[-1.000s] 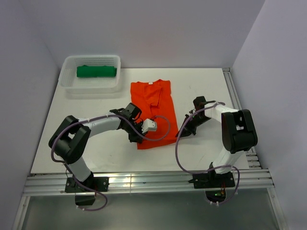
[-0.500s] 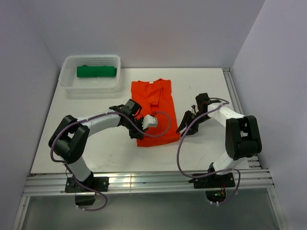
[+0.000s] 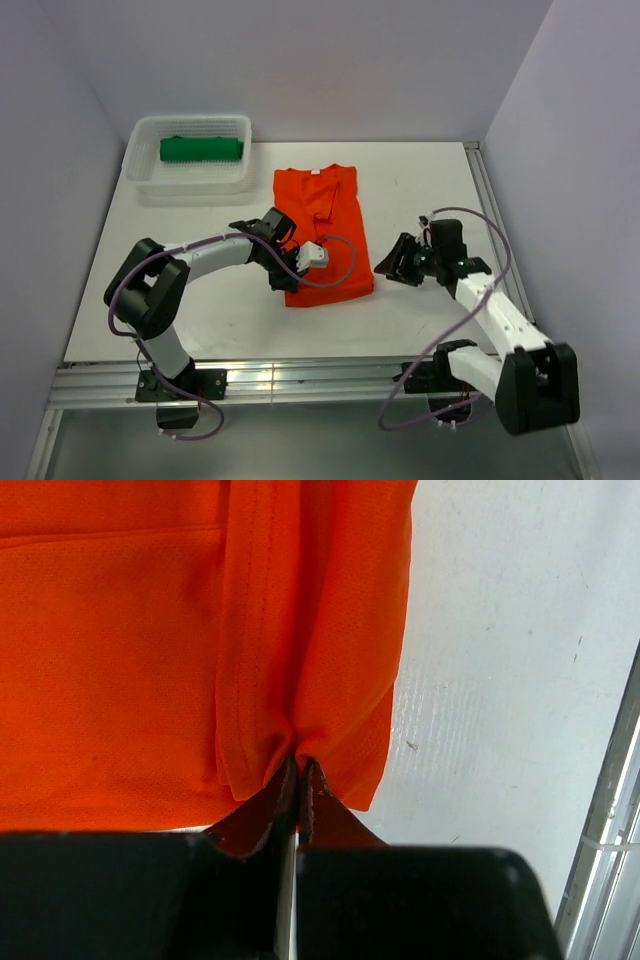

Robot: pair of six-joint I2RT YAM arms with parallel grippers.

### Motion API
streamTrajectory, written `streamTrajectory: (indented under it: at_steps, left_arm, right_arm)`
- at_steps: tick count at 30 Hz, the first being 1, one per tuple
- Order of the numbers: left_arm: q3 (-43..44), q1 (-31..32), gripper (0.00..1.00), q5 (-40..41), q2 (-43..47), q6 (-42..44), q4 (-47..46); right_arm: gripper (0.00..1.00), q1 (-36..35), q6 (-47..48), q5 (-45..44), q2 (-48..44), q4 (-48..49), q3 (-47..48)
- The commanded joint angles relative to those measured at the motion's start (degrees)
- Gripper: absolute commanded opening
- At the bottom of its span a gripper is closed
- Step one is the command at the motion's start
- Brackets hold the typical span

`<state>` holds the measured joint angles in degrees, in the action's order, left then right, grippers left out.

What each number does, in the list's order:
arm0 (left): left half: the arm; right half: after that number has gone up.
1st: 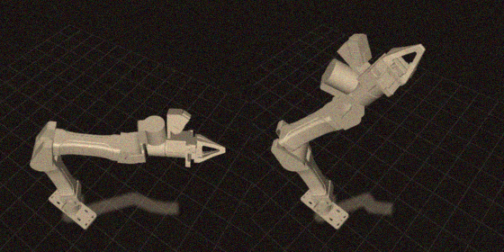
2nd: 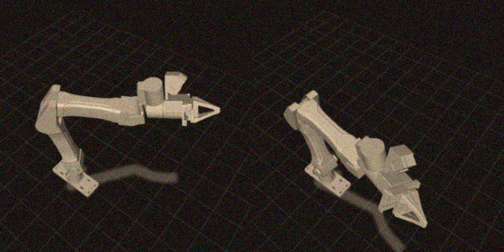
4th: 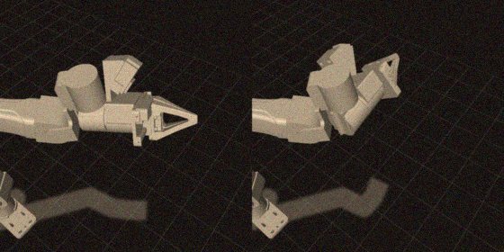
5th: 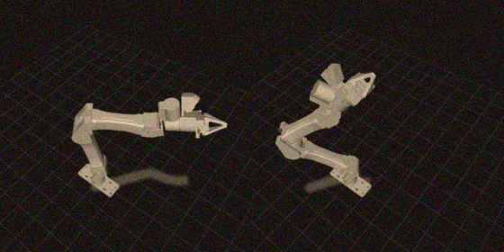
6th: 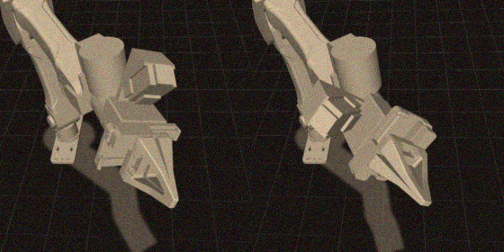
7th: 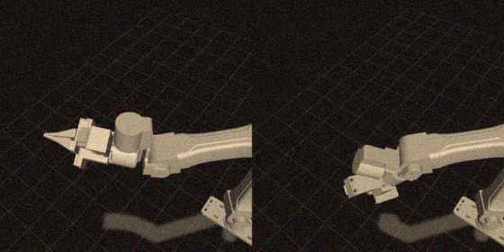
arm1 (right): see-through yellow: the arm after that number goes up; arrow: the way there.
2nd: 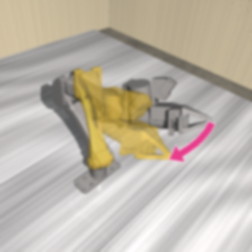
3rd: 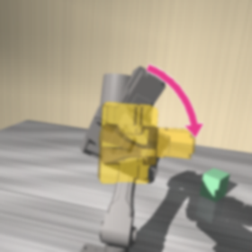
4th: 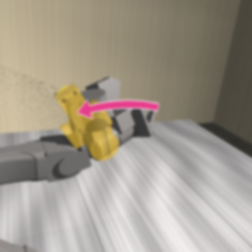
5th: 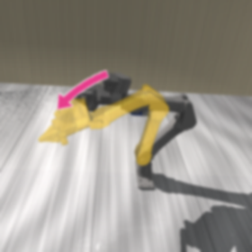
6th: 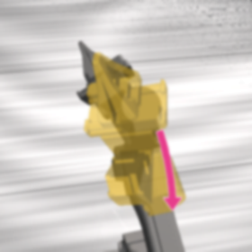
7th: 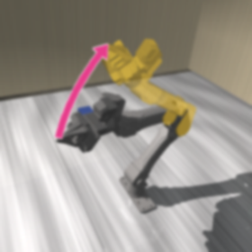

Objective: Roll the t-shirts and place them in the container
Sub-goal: Roll the tshirt

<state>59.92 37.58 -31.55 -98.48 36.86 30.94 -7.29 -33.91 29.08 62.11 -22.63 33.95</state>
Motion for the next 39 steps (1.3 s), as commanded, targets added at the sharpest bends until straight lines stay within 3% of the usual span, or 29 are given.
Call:
streamTrajectory:
  at_steps: [1, 3, 5, 8, 11, 14, 20, 27, 33, 39]
  left_arm:
    - [0.6, -0.2, 0.02, 0.0, 0.0, 1.8, 0.5]
    - [0.5, -0.3, 0.02, 0.4, 0.0, 2.0, 0.3]
    - [0.9, -0.3, 0.02, 0.5, -0.1, 2.4, 0.5]
    - [1.5, -0.3, 0.01, 1.1, -0.2, 3.9, 2.3]
    - [1.6, -0.6, 0.01, 1.9, 0.1, 5.2, 3.2]
    - [1.6, -1.5, 0.01, 1.8, 0.3, 6.6, 4.3]
    - [1.1, -4.3, 0.01, 1.3, 1.5, 11.2, 6.8]
    - [2.3, -9.4, 0.02, 0.1, 3.4, 19.1, 13.5]
    - [2.9, -13.2, 0.0, -0.1, 2.9, 25.4, 17.5]
    - [1.0, -15.9, 0.0, 1.3, 3.8, 30.0, 17.1]
  right_arm:
    - [0.55, -0.2, 5.8, 0.7, -8.2, 9.8, -2.3]
    - [1.0, 0.5, 9.2, 7.0, -8.9, 12.2, -3.7]
    - [1.0, 0.3, 11.1, 10.5, -7.7, 14.2, -3.9]
    - [1.0, -0.4, 14.2, 5.4, -6.6, 14.5, -4.8]
    - [1.0, -2.8, 12.4, 1.2, -10.7, 19.5, -7.5]
    - [1.0, -7.0, 9.7, -9.0, -18.1, 25.1, -11.5]
    - [0.99, -15.8, 14.8, -17.7, -26.9, 31.0, -16.5]
    - [0.9, -26.4, 14.0, -24.8, -21.3, 32.9, -16.7]
    - [0.97, -36.4, 14.5, -31.7, -18.8, 36.4, -17.5]
    - [0.93, -46.5, 17.5, -46.4, -11.3, 41.0, -17.0]
